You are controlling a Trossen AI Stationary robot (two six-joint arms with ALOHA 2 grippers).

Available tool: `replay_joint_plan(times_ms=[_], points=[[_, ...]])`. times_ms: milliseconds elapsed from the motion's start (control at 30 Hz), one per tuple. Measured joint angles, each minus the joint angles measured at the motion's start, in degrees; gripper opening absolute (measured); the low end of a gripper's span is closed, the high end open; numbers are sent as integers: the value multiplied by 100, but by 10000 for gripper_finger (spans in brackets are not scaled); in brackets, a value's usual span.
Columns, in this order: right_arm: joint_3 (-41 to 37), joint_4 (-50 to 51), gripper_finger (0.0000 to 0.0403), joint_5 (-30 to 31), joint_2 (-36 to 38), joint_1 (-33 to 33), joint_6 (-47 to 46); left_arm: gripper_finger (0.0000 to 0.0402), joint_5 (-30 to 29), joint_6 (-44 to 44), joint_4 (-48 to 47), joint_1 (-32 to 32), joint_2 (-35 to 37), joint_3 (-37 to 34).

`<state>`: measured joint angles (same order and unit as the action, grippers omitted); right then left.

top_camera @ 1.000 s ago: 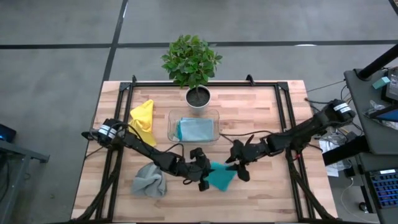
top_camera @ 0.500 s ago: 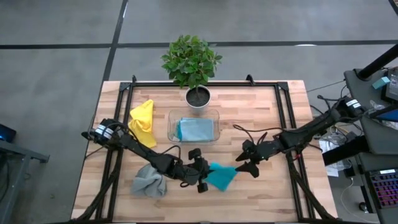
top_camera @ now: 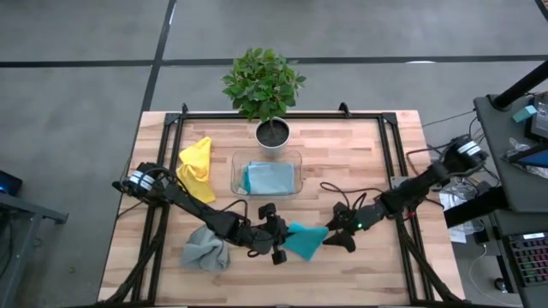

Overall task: Fold microfiber towels
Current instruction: Stack the folded blue microfiber cloth on top of the folded light blue microfiber cloth

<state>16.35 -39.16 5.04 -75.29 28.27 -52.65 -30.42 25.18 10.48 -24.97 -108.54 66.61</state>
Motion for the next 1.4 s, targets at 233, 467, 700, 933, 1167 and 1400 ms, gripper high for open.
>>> replay_joint_plan(times_ms=[233, 467, 700, 933, 1167, 1400], points=[[386, -488, 279, 14, -794, -2, 228, 0, 3, 149, -100, 0, 49, -7], [560, -478, 178, 103, -910, -2, 230, 0, 3, 145, -93, 2, 135, -7], [563, -446, 57, 165, -761, -15, 276, 0, 1, 141, -260, 5, 174, -4], [825, -433, 14, 270, -732, -172, 717, 0, -16, 80, -680, 32, 571, 11], [1335, -428, 13, 269, -732, -729, 1338, 0, -47, -525, -1525, 164, 1330, 15], [1930, -231, 13, 268, -732, -1393, 1922, 0, -54, -1345, -2503, 604, 2238, 17]])
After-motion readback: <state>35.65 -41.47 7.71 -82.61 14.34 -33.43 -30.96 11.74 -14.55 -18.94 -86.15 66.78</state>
